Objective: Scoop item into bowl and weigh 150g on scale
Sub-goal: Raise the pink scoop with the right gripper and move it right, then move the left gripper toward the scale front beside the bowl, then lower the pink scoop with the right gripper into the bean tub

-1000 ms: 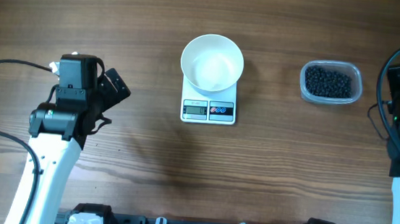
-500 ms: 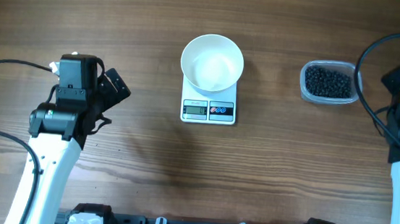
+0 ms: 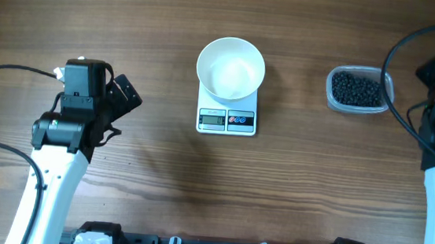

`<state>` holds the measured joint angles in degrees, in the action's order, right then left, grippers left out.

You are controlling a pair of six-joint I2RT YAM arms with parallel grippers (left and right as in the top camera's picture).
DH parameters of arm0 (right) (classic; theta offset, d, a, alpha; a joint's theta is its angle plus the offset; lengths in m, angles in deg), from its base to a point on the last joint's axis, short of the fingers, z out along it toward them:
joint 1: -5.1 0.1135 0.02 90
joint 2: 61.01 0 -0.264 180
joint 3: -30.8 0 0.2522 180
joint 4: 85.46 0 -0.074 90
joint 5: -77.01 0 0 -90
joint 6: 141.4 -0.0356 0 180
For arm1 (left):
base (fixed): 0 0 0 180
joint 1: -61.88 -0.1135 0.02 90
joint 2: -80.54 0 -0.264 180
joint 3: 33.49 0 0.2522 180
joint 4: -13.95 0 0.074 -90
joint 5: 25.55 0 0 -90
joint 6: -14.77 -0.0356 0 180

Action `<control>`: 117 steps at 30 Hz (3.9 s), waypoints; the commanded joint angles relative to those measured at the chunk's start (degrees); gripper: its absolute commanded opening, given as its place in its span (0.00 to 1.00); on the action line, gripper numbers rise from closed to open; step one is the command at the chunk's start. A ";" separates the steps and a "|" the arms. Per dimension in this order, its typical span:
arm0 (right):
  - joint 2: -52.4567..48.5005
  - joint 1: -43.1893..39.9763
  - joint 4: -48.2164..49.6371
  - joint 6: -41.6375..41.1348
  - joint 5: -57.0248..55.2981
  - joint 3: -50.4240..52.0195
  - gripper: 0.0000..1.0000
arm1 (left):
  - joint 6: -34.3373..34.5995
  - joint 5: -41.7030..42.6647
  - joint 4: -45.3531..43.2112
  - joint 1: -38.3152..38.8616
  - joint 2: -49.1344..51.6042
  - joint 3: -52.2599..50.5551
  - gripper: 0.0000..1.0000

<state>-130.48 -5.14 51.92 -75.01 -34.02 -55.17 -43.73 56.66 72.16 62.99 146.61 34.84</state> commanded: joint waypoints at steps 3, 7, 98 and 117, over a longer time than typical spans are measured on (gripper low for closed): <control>-1.25 -0.13 2.23 1.16 -0.35 -1.22 0.04 | -1.09 -0.15 0.00 -0.33 0.37 -0.24 1.00; -1.18 -0.13 2.23 1.16 -0.04 -1.22 0.04 | -1.09 -0.15 0.00 -0.31 0.37 -0.24 1.00; -0.70 -0.13 -15.78 9.99 36.59 -1.25 0.04 | -43.47 29.51 0.96 9.62 0.48 -0.24 1.00; -0.70 -0.13 -13.16 10.10 36.57 -1.25 0.04 | -32.54 10.84 -6.82 20.92 0.48 -3.58 1.00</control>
<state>-131.53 -5.14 38.24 -66.03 1.60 -55.19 -77.58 68.29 65.73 83.68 146.65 32.17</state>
